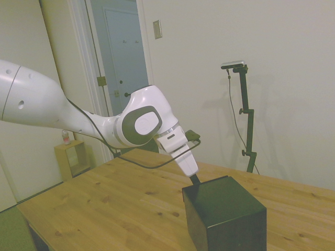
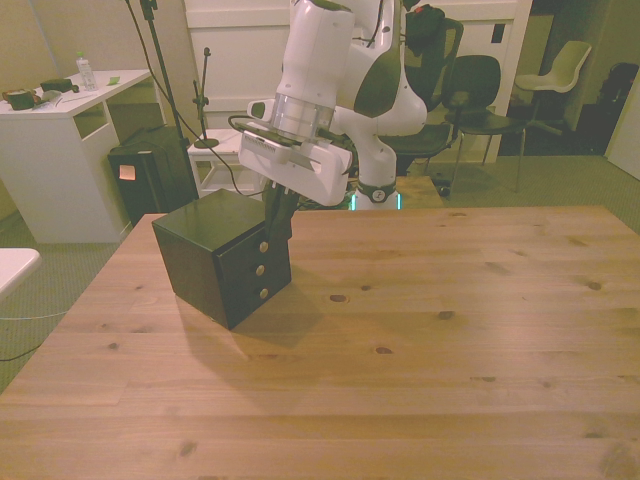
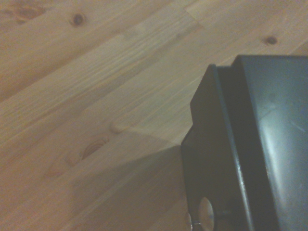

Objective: Close the top drawer

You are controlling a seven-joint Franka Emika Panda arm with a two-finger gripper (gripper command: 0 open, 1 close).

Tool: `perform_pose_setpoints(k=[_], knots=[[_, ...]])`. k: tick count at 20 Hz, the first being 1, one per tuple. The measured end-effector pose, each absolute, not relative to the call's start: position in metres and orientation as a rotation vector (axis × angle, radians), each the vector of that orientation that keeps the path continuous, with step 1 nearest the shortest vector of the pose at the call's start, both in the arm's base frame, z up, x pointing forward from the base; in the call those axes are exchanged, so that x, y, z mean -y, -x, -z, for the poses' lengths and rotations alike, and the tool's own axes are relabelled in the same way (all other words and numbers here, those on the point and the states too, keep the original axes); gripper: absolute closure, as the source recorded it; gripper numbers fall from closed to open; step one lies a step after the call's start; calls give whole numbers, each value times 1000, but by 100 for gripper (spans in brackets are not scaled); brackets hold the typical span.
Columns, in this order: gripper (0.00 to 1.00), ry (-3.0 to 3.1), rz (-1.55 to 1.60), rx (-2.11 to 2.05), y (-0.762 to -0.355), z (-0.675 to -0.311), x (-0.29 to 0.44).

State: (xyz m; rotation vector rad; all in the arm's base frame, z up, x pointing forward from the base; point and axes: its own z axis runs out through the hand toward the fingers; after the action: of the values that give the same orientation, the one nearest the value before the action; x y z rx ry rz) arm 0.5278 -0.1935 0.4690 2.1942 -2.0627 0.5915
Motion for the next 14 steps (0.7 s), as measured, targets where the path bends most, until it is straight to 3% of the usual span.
perform_pose_setpoints(k=[14], knots=[[100, -2125, -480, 2138, -518, -464, 192]])
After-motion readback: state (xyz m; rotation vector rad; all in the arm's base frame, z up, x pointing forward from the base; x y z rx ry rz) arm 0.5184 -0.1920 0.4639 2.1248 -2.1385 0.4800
